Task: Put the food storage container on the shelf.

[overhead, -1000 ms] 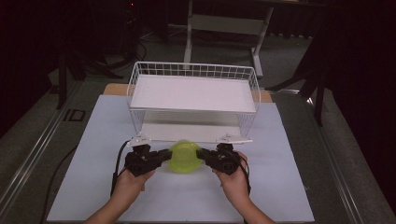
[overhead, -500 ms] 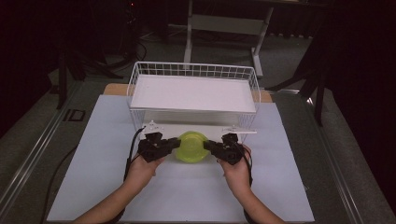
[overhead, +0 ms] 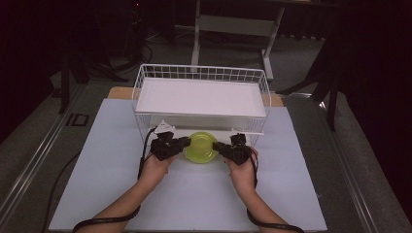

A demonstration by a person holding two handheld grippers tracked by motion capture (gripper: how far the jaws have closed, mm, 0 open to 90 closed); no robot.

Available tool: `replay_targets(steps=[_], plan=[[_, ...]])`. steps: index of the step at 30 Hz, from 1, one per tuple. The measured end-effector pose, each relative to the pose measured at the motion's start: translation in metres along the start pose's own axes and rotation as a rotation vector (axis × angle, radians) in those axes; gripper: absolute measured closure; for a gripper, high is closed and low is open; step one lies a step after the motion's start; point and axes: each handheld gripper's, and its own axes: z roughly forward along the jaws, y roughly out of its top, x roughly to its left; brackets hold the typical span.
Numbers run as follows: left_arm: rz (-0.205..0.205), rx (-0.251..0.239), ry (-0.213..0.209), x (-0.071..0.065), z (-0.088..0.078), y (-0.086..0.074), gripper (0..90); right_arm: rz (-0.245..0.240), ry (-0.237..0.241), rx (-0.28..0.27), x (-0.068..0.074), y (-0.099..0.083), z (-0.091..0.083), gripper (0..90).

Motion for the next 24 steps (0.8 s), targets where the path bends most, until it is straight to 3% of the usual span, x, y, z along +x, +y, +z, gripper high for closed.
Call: replay_targets(steps=[2,6,13,15,19,24], plan=[[0.007,-0.001,0.011,0.001,0.004,-0.001,80.3,-0.012,-0.022,0.003,-0.001,0.0,0.004,79.8],[-0.028,-0.015,-0.011,0.009,0.009,0.0,80.1,-0.008,-0.021,-0.018,-0.002,0.0,0.006,79.7],[-0.014,-0.06,-0.041,0.016,0.012,0.001,79.2,-0.005,-0.017,-0.045,-0.004,0.004,0.008,77.9],[-0.004,-0.072,-0.047,0.017,0.013,0.001,78.3,-0.041,-0.037,-0.057,-0.003,0.003,0.008,75.5],[0.023,-0.091,-0.026,0.018,0.016,0.0,75.5,-0.079,-0.067,-0.074,-0.001,0.004,0.01,74.0],[0.042,-0.1,0.036,0.019,0.022,0.0,66.5,-0.125,-0.121,-0.094,0.0,0.007,0.014,65.6]])
